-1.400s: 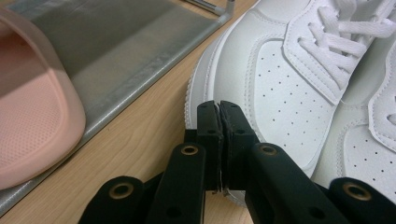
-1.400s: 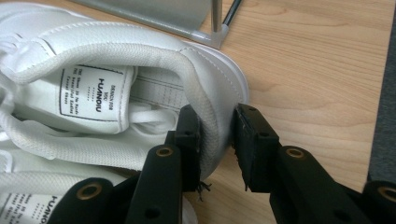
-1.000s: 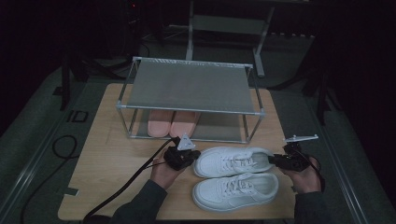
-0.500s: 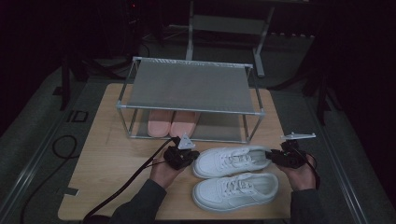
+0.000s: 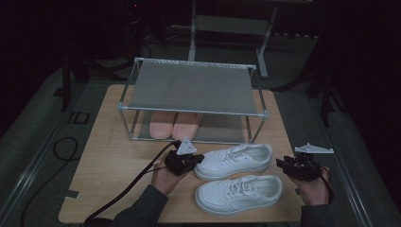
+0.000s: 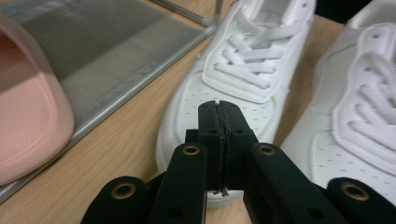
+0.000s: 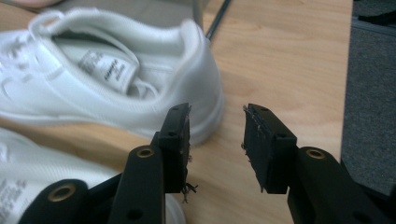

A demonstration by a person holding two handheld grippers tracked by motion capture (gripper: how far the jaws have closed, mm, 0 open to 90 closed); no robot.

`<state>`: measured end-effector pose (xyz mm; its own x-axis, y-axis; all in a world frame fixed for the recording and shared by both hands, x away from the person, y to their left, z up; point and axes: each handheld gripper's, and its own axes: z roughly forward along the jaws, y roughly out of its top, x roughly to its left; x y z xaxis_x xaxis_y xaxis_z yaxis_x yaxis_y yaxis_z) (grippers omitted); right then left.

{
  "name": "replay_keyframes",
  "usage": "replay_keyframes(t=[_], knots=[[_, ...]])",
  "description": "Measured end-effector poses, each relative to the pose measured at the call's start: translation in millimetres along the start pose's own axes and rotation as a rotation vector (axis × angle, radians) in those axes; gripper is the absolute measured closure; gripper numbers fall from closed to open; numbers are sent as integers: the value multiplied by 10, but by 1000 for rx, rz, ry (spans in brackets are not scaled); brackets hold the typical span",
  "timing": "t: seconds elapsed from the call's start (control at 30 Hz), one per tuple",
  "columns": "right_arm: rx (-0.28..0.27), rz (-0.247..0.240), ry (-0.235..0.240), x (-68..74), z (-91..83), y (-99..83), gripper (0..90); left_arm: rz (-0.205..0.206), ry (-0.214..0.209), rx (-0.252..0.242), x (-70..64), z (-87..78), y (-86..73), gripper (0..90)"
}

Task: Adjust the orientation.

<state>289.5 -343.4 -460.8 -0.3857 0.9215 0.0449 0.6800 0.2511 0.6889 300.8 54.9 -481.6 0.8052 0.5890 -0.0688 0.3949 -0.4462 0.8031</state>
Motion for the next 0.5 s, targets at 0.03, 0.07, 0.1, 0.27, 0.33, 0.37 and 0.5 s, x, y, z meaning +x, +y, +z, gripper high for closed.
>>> replay_keyframes(t=[0.03, 0.07, 0.1, 0.27, 0.33, 0.37, 0.5], knots=[[-1, 3, -5, -14, -11, -38, 609, 1, -5, -5, -14, -13, 1, 890], [-2, 8, -9, -25, -22, -73, 611, 3, -9, -5, -30, -27, 1, 891], [-3, 13, -8, -35, -33, -105, 616, 6, -12, -7, -47, -39, -2, 892], [-20, 7, -17, -46, -81, -244, 616, 4, -32, -20, -133, -106, -33, 893], [-22, 6, -19, -40, -98, -288, 623, 7, -34, -19, -159, -121, -49, 893], [-25, 4, -20, -34, -104, -304, 635, 7, -41, -18, -178, -131, -63, 893], [-23, -12, -19, -2, -115, -393, 753, 18, -57, -12, -266, -156, -105, 892]])
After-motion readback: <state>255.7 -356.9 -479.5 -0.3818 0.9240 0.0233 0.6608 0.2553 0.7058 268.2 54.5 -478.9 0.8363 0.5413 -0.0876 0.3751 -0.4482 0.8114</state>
